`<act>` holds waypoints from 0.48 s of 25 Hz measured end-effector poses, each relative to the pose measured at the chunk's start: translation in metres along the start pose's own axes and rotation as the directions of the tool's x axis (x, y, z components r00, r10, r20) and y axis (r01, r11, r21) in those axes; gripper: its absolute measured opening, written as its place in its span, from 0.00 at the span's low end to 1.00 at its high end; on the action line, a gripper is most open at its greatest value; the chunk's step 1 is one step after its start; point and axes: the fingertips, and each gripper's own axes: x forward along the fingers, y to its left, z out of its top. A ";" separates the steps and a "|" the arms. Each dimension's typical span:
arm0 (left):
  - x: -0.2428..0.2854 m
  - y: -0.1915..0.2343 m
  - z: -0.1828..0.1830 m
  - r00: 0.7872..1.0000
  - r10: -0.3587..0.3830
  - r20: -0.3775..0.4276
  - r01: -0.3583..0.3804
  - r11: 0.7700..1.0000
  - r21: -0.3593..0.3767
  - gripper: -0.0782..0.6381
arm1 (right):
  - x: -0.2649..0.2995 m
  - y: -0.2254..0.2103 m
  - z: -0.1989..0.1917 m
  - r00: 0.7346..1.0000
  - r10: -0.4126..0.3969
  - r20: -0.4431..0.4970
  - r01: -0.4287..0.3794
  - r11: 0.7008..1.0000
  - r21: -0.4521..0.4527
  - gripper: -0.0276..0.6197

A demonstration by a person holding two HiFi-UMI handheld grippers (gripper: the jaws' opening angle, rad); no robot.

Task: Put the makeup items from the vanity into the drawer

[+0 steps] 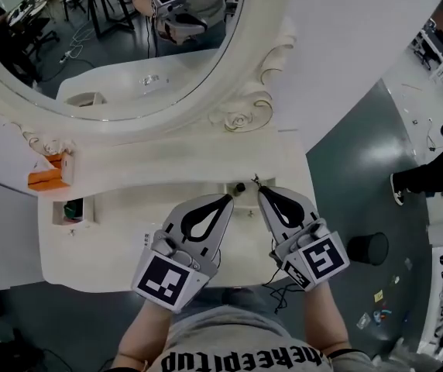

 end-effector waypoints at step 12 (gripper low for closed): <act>0.003 0.028 -0.018 0.999 0.019 -0.033 -0.021 0.999 -0.047 0.13 | 0.031 -0.001 -0.066 0.981 0.046 -0.190 -0.063 0.994 -0.085 0.09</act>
